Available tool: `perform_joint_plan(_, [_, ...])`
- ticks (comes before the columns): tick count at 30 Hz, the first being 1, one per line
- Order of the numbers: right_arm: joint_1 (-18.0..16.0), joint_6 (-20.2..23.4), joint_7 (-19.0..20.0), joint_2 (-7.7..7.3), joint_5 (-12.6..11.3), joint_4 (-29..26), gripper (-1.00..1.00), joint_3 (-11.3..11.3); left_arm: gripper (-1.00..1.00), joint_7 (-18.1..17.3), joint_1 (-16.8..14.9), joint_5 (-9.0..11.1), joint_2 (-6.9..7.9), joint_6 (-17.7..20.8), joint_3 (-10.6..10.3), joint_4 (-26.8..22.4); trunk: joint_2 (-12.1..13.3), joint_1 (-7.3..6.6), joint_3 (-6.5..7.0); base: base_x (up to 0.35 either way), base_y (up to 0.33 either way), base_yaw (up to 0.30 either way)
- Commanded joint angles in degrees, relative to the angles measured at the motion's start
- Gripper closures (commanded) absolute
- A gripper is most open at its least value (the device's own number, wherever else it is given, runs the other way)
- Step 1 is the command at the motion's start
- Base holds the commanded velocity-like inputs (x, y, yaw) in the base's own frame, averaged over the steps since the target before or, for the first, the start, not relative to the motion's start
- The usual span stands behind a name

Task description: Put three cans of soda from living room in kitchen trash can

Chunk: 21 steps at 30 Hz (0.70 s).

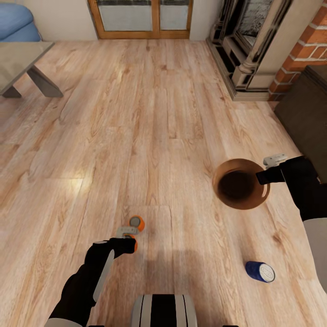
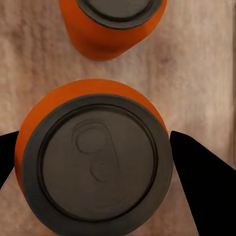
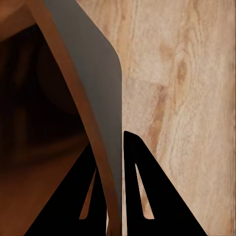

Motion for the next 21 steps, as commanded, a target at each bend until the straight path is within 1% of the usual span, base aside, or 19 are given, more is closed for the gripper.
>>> perform_joint_plan(1, [-0.01, 0.08, 0.29, -0.02, -0.35, 0.00, 1.00, -0.02, 1.00, -0.01, 0.00, -0.02, 0.00, 0.01, 0.00, 0.02, 0.01, -0.02, 0.23, 0.000, 0.000, 0.000])
perform_joint_plan(2, [-0.01, 0.08, 0.29, -0.03, -0.35, 0.00, 1.00, -0.02, 1.00, -0.01, 0.00, -0.02, 0.00, 0.01, 0.00, 0.02, 0.03, -0.05, 0.45, 0.000, 0.000, 0.000])
perform_joint_plan(7, [-0.01, 0.08, 0.29, 0.01, -0.36, 0.00, 1.00, 0.01, 1.00, 0.00, 0.06, 0.10, -0.01, 0.10, 0.07, -0.21, 0.03, -0.05, 0.45, -0.007, 0.000, 0.000])
perform_joint_plan(9, [-0.01, 0.08, 0.29, 0.02, -0.35, 0.00, 1.00, 0.01, 1.00, 0.00, 0.03, 0.01, -0.01, 0.10, 0.04, -0.04, 0.03, -0.05, 0.45, -0.122, 0.000, 0.000])
perform_joint_plan(21, [-0.01, 0.08, 0.29, -0.05, -0.36, 0.00, 1.00, -0.05, 1.00, 0.00, 0.01, -0.02, -0.01, 0.17, 0.09, 0.03, 0.03, -0.05, 0.45, -0.282, 0.000, 0.000])
